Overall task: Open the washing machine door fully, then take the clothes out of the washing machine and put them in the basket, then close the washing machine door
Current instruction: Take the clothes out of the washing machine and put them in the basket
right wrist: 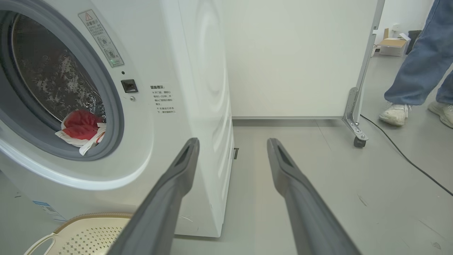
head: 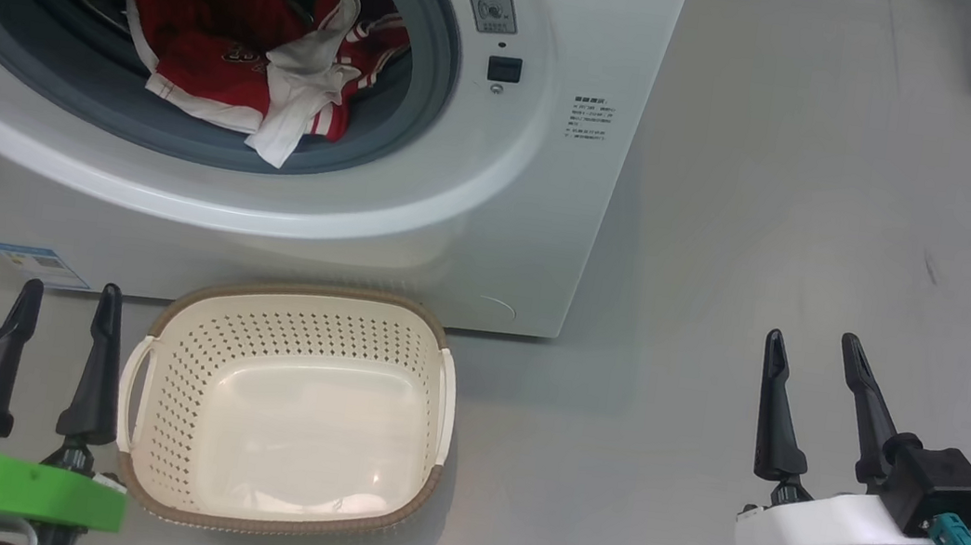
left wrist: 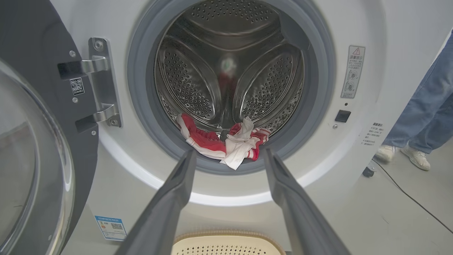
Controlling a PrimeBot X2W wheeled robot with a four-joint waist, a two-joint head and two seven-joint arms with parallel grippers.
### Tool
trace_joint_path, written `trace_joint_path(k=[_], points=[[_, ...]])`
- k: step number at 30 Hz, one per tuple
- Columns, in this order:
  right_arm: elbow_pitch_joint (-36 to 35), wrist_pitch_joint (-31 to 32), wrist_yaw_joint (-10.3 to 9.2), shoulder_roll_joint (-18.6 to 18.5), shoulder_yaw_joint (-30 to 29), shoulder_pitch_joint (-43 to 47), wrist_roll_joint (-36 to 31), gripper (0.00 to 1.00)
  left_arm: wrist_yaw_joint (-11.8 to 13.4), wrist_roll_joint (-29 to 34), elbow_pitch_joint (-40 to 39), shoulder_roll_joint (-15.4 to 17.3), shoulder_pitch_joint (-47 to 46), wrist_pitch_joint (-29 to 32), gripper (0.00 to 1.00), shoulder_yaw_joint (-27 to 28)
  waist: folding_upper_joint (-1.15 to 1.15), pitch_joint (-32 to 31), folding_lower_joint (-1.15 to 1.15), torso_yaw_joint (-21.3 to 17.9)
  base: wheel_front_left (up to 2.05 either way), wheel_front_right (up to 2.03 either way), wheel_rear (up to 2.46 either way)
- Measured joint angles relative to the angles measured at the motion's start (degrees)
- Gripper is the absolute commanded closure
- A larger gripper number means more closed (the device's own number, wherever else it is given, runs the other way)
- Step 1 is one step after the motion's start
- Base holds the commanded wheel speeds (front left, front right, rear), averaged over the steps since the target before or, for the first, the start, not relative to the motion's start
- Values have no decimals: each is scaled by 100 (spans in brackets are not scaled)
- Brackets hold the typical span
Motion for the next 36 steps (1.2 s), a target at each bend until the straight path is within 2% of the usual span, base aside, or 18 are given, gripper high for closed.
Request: trace_joint_path(k=[10, 27, 36], points=[[-137, 2, -24, 16, 167, -80, -62, 0, 0, 0, -129, 342, -345, 265, 0, 77, 0, 569, 0, -233, 0, 0, 0], [-293, 0, -124, 57, 471, -514, -96, 0, 0, -159, 275, 984, -2113, 1513, 0, 207, 0, 1684, 0, -1029, 0, 0, 0], [-310, 0, -177, 88, 583, -747, -64, 0, 0, -468, 754, 1092, -3138, 2190, 0, 223, 0, 2215, 0, -1361, 0, 0, 0]])
